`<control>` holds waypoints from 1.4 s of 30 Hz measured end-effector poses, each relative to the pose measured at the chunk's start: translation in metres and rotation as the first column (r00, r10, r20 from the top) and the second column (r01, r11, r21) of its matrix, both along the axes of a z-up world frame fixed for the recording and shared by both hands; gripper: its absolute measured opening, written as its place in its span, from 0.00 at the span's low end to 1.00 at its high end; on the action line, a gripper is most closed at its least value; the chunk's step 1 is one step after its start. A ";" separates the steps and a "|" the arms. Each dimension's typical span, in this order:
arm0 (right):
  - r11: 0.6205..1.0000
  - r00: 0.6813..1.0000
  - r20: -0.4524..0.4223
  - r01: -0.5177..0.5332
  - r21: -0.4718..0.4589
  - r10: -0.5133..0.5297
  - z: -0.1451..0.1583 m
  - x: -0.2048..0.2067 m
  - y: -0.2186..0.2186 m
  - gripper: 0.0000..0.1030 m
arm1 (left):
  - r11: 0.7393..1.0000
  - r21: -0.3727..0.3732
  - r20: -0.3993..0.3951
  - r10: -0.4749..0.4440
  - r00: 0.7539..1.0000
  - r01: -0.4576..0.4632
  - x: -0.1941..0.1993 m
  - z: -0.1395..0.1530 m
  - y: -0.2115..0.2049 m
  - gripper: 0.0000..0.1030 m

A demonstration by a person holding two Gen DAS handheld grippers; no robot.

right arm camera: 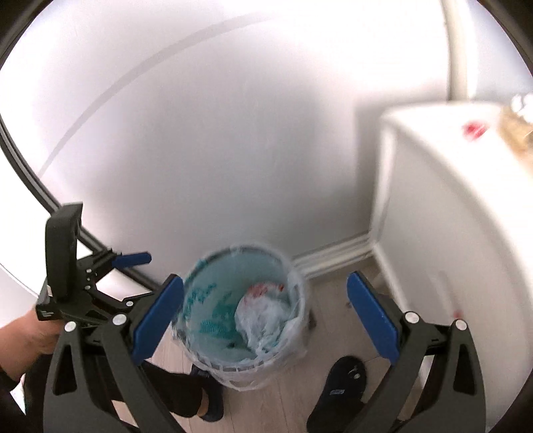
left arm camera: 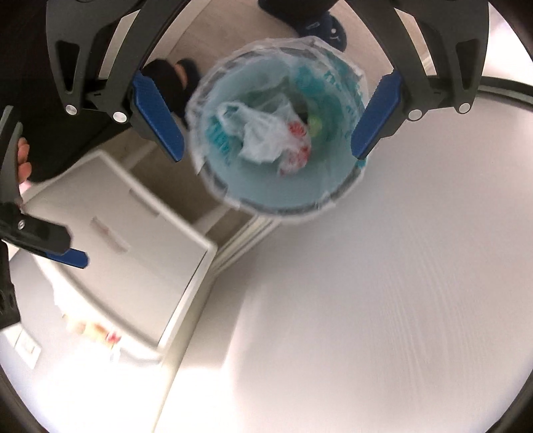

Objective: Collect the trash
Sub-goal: 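Move both open tools back over the nightstand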

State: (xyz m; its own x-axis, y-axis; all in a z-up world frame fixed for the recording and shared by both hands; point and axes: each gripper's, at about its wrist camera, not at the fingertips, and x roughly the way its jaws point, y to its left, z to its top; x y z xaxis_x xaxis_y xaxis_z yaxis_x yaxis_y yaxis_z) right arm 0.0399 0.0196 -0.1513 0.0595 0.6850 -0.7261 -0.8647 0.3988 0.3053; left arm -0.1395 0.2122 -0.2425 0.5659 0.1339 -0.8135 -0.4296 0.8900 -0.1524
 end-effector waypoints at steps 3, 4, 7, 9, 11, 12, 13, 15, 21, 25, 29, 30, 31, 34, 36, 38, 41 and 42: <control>0.997 0.998 0.029 0.059 0.049 -0.061 0.035 0.020 -0.030 0.93 | 1.000 0.025 0.037 -0.011 0.999 0.010 0.006 0.029 -0.006 0.94; 0.996 0.996 0.035 0.074 0.058 -0.076 0.042 0.024 -0.036 0.93 | 0.999 0.036 0.044 -0.017 0.999 0.016 0.008 0.036 -0.008 0.94; 0.988 0.988 0.068 0.134 0.076 -0.139 0.064 0.045 -0.069 0.93 | 0.997 0.069 0.075 -0.053 0.996 0.047 0.019 0.063 -0.017 0.94; 0.982 0.979 0.093 0.175 0.077 -0.182 0.074 0.059 -0.091 0.93 | 0.993 0.090 0.090 -0.086 0.992 0.078 0.028 0.081 -0.024 0.94; 0.973 0.967 0.112 0.222 0.070 -0.229 0.084 0.074 -0.116 0.93 | 0.986 0.118 0.100 -0.132 0.986 0.119 0.041 0.099 -0.034 0.94; 0.964 0.958 0.119 0.257 0.062 -0.263 0.087 0.085 -0.132 0.93 | 0.981 0.131 0.105 -0.159 0.982 0.145 0.048 0.109 -0.040 0.94; 0.959 0.952 0.120 0.276 0.058 -0.281 0.086 0.092 -0.141 0.93 | 0.975 0.142 0.108 -0.184 0.977 0.168 0.055 0.115 -0.045 0.94; 0.945 0.937 0.124 0.324 0.051 -0.328 0.089 0.108 -0.161 0.93 | 0.964 0.166 0.110 -0.226 0.968 0.207 0.066 0.126 -0.053 0.94; 0.893 0.885 0.120 0.445 0.064 -0.449 0.103 0.150 -0.211 0.93 | 0.917 0.214 0.109 -0.365 0.925 0.336 0.115 0.148 -0.089 0.94; 0.876 0.866 0.130 0.478 0.068 -0.482 0.104 0.165 -0.228 0.93 | 0.875 0.240 0.100 -0.454 0.886 0.421 0.147 0.157 -0.114 0.94; 0.864 0.854 0.136 0.500 0.058 -0.503 0.105 0.180 -0.243 0.93 | 0.837 0.250 0.097 -0.522 0.848 0.486 0.177 0.165 -0.132 0.94; 0.860 0.850 0.137 0.507 0.054 -0.509 0.103 0.185 -0.247 0.93 | 0.827 0.260 0.098 -0.536 0.838 0.498 0.184 0.167 -0.136 0.94; 0.859 0.848 0.136 0.510 0.052 -0.512 0.103 0.188 -0.250 0.93 | 0.821 0.267 0.098 -0.544 0.833 0.505 0.189 0.168 -0.138 0.94; 0.852 0.842 0.134 0.521 0.045 -0.522 0.099 0.198 -0.259 0.93 | 0.803 0.276 0.095 -0.569 0.817 0.528 0.210 0.173 -0.145 0.94; 0.851 0.841 0.137 0.524 0.039 -0.524 0.097 0.204 -0.264 0.93 | 0.791 0.280 0.086 -0.584 0.807 0.543 0.225 0.175 -0.149 0.94; 0.851 0.840 0.142 0.525 0.033 -0.524 0.094 0.209 -0.267 0.93 | 0.780 0.290 0.075 -0.596 0.799 0.555 0.236 0.176 -0.150 0.94; 0.853 0.843 0.140 0.521 0.028 -0.519 0.091 0.218 -0.271 0.93 | 0.764 0.295 0.059 -0.614 0.787 0.574 0.257 0.176 -0.152 0.94; 0.856 0.847 0.136 0.516 0.028 -0.515 0.090 0.221 -0.271 0.93 | 0.762 0.297 0.057 -0.616 0.786 0.576 0.263 0.176 -0.153 0.94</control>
